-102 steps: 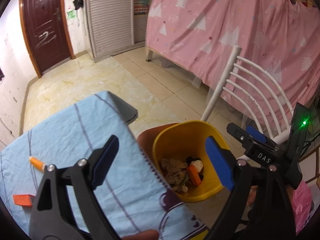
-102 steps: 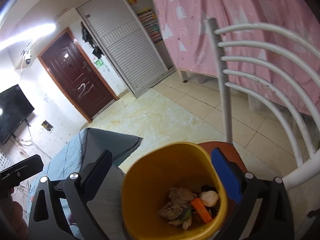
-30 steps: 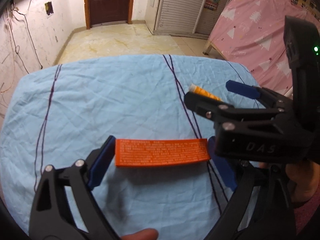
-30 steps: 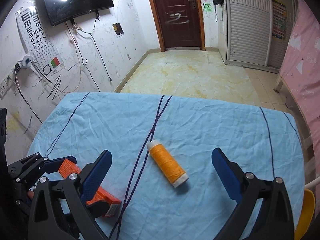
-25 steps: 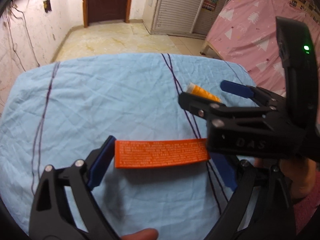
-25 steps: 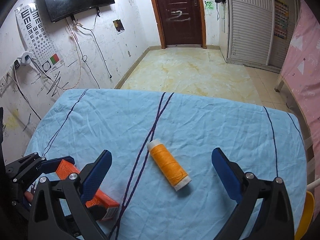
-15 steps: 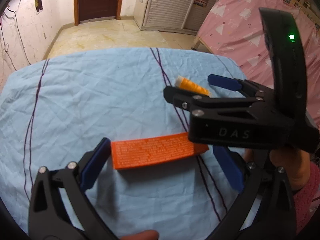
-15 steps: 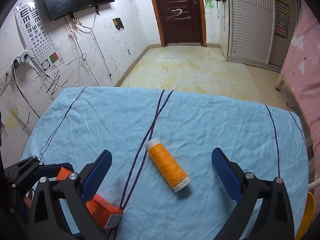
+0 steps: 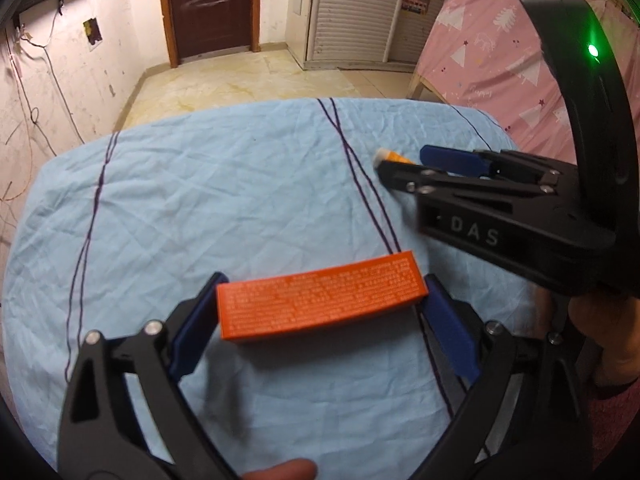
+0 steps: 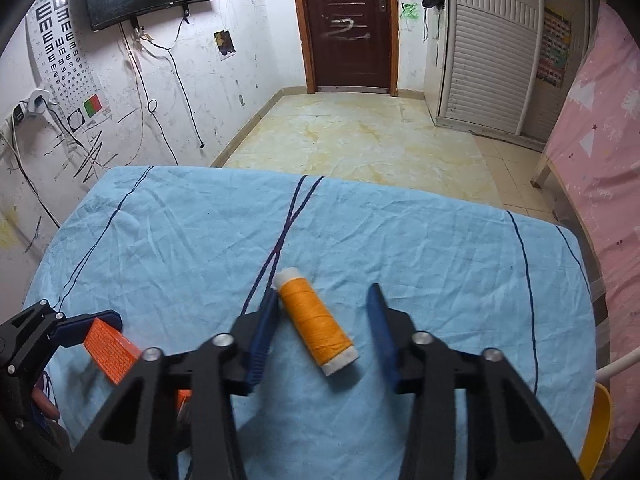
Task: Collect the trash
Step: 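Carry the orange box and thread spool over the yellow bin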
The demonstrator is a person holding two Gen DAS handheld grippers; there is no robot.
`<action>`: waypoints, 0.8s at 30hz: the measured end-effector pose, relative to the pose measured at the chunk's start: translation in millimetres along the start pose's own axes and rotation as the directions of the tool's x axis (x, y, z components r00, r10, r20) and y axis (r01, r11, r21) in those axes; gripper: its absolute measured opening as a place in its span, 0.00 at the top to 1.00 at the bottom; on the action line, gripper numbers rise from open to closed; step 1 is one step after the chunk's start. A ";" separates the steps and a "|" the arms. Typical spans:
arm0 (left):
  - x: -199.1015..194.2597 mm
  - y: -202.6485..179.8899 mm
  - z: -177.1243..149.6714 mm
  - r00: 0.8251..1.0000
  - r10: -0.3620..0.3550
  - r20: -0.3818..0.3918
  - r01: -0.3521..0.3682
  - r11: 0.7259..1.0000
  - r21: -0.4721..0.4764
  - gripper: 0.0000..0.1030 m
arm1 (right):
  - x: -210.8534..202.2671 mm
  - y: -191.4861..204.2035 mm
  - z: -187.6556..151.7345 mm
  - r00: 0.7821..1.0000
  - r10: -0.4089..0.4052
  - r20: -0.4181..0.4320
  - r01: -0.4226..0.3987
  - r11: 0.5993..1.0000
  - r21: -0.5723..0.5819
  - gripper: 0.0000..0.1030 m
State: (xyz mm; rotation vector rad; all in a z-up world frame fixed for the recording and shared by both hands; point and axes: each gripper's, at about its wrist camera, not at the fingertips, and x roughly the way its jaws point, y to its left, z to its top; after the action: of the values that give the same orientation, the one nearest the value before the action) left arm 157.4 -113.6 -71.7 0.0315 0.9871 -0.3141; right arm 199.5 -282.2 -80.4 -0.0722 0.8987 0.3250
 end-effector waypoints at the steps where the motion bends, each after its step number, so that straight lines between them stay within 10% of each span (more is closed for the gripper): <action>1: -0.8 3.0 -0.6 1.000 0.001 0.000 -0.001 1.000 -0.005 0.11 | -0.4 1.0 -0.2 1.000 -0.002 -0.001 0.002 1.000 -0.005 0.79; 24: -35.3 -36.5 9.9 0.993 0.044 0.110 -0.050 0.998 0.045 0.11 | -80.7 -43.8 -12.7 0.985 0.008 0.171 -0.025 0.995 0.098 0.91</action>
State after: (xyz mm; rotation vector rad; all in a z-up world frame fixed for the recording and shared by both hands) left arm 137.4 -141.4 -32.9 0.0804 0.8695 -0.2932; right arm 156.8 -346.2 -28.8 0.0547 0.7443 0.2968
